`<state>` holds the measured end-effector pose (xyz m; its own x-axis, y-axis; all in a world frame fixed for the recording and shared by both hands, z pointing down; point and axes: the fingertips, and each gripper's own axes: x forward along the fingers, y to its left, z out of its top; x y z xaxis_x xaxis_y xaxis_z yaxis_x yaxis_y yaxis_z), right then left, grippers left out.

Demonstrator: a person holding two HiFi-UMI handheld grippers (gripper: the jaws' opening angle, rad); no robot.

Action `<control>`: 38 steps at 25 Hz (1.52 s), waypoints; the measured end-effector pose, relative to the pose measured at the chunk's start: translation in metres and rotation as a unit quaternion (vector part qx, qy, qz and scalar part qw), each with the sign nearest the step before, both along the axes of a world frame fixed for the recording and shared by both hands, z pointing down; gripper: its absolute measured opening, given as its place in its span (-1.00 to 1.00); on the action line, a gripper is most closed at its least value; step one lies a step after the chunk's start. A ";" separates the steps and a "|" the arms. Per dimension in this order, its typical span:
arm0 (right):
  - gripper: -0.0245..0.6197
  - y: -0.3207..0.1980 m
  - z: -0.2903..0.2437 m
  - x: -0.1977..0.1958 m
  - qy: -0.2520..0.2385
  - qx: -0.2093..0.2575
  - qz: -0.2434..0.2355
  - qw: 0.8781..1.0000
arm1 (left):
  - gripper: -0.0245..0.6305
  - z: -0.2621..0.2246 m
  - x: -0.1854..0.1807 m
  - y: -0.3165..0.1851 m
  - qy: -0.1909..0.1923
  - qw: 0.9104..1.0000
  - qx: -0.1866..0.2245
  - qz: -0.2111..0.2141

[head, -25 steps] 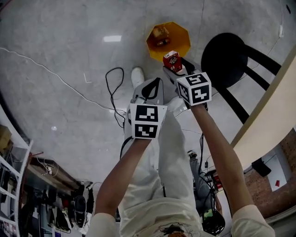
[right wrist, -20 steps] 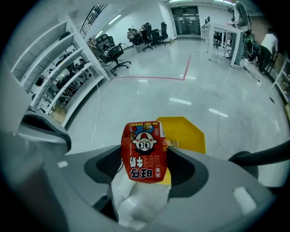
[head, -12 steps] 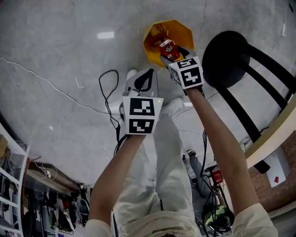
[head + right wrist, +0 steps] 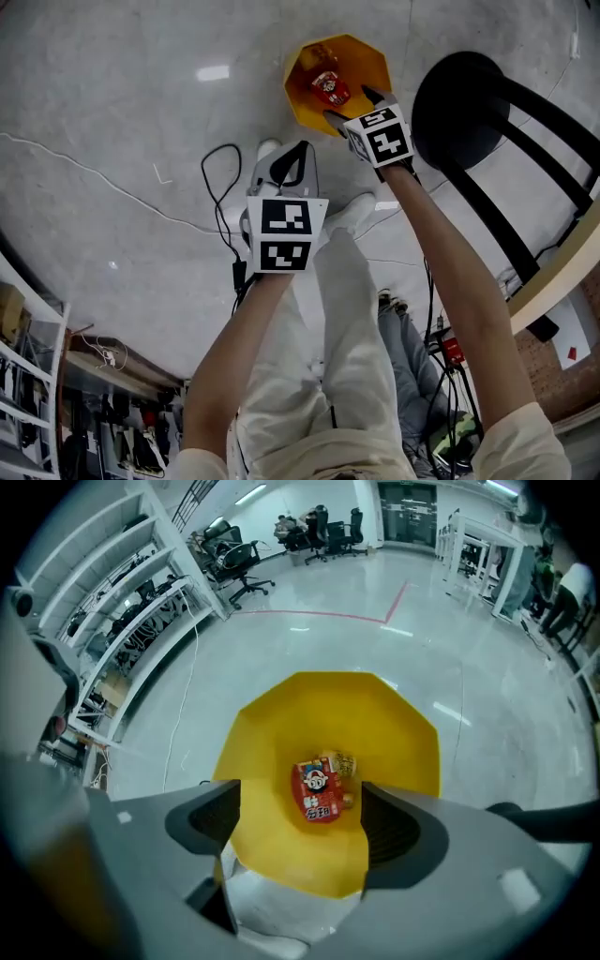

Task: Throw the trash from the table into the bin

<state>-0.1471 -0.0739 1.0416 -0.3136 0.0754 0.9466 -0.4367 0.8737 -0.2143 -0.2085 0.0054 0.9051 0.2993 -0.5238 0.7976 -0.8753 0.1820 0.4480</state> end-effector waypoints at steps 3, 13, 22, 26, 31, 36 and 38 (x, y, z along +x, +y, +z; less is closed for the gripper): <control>0.34 -0.001 -0.008 0.004 -0.004 -0.001 0.020 1.000 | -0.91 -0.007 0.003 -0.001 -0.004 1.000 0.001 0.001; 0.06 0.012 -0.091 0.012 -0.054 0.007 0.061 0.997 | -0.91 -0.057 0.023 0.002 -0.018 1.000 0.015 0.009; -0.41 0.039 -0.219 0.014 -0.142 0.012 0.106 0.984 | -0.91 -0.125 0.049 0.018 -0.040 0.999 0.030 0.002; -0.51 0.059 -0.285 0.026 -0.168 0.018 0.115 0.979 | -0.91 -0.171 0.063 0.029 -0.045 0.998 0.042 -0.001; -0.69 0.089 -0.366 0.042 -0.207 0.048 0.091 0.973 | -0.91 -0.230 0.079 0.047 -0.060 0.996 0.060 -0.005; -0.90 0.101 -0.449 0.067 -0.249 0.089 0.066 0.962 | -0.91 -0.288 0.108 0.055 -0.074 0.993 0.096 0.005; -0.90 0.104 -0.476 0.081 -0.262 0.099 0.060 0.958 | -0.91 -0.307 0.123 0.059 -0.075 0.992 0.103 0.009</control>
